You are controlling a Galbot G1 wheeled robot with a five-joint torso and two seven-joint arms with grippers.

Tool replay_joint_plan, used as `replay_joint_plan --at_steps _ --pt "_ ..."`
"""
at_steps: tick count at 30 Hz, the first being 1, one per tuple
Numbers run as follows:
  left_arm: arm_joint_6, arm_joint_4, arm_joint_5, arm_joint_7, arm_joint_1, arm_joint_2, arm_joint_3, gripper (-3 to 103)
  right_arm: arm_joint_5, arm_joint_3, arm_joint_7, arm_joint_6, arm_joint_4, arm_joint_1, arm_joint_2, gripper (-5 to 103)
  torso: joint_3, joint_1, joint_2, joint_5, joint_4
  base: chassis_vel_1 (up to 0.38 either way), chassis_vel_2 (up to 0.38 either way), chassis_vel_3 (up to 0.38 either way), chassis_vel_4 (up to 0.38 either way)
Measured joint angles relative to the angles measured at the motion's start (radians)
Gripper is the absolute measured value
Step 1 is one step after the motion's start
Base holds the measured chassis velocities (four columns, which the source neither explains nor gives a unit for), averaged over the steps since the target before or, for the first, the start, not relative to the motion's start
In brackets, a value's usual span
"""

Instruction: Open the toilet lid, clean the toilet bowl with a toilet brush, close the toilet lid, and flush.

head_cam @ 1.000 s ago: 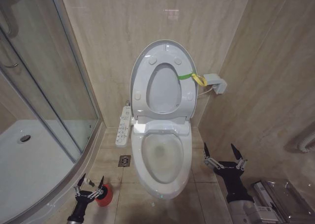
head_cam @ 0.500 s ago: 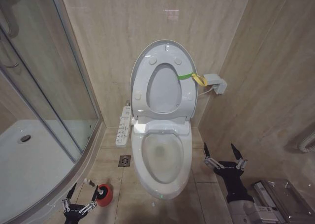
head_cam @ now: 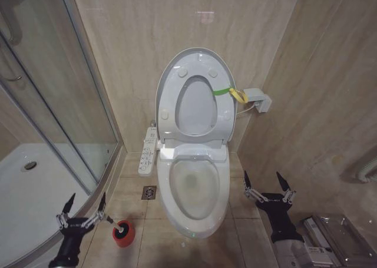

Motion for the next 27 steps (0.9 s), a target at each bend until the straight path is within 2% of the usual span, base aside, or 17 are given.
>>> replay_joint_plan --at_steps 1,2,3,5,6,9,10,14,15,18,22,27 --pt "0.000 0.000 0.000 0.000 0.000 0.000 0.000 100 0.000 0.000 0.000 0.000 0.000 0.000 0.000 100 0.000 0.000 0.000 0.0000 0.0000 0.000 0.000 0.000 0.000" --pt "0.076 -0.055 -0.012 -0.036 0.014 0.010 -0.002 100 0.000 0.000 0.000 0.000 0.000 0.000 0.000 100 0.000 0.000 0.000 0.0000 0.0003 0.000 0.000 0.000 0.000" --pt "0.122 -0.089 -0.024 -0.057 0.020 0.018 -0.003 100 0.000 0.000 0.000 0.000 0.000 0.000 0.000 100 0.000 0.000 0.000 0.0001 0.0003 0.000 0.000 0.000 0.000" --pt "0.252 -0.187 -0.069 -0.107 0.036 0.043 -0.009 100 0.000 0.000 0.000 0.000 0.000 0.000 0.000 100 0.000 0.000 0.000 0.0001 0.0002 0.000 0.000 0.000 0.000" --pt "0.252 -0.187 -0.069 -0.107 0.036 0.043 -0.009 100 0.000 0.000 0.000 0.000 0.000 0.000 0.000 100 0.000 0.000 0.000 0.0001 0.0002 0.000 0.000 0.000 0.000" --pt "0.420 -0.292 -0.148 -0.128 0.046 0.085 -0.026 100 0.000 0.000 0.000 0.000 0.000 0.000 0.000 100 0.000 0.000 0.000 0.0000 0.0001 0.000 0.000 0.000 0.000" --pt "0.420 -0.292 -0.148 -0.128 0.046 0.085 -0.026 100 0.000 0.000 0.000 0.000 0.000 0.000 0.000 100 0.000 0.000 0.000 0.0000 0.0001 0.000 0.000 0.000 0.000" --pt "0.672 -0.402 -0.314 -0.146 0.037 0.118 -0.063 100 0.000 0.000 0.000 0.000 0.000 0.000 0.000 100 0.000 0.000 0.000 0.0000 0.0000 0.000 0.000 0.000 0.000" --pt "0.672 -0.402 -0.314 -0.146 0.037 0.118 -0.063 100 0.000 0.000 0.000 0.000 0.000 0.000 0.000 100 0.000 0.000 0.000 0.0000 0.0000 0.000 0.000 0.000 0.000" --pt "0.753 -0.441 -0.348 -0.158 0.034 0.120 -0.072 100 0.000 0.000 0.000 0.000 0.000 0.000 0.000 100 0.000 0.000 0.000 0.0000 0.0000 0.000 0.000 0.000 0.000" --pt "0.774 -0.447 -0.324 -0.158 0.047 0.117 -0.071 100 0.000 0.000 0.000 0.000 0.000 0.000 0.000 100 0.000 0.000 0.000 0.0000 0.0002 0.000 0.000 0.000 0.000" --pt "0.771 -0.446 -0.288 -0.151 0.066 0.104 -0.072 100 0.000 0.000 0.000 0.000 0.000 0.000 0.000 100 0.000 0.000 0.000 0.0000 0.0001 0.000 0.000 0.000 0.000"
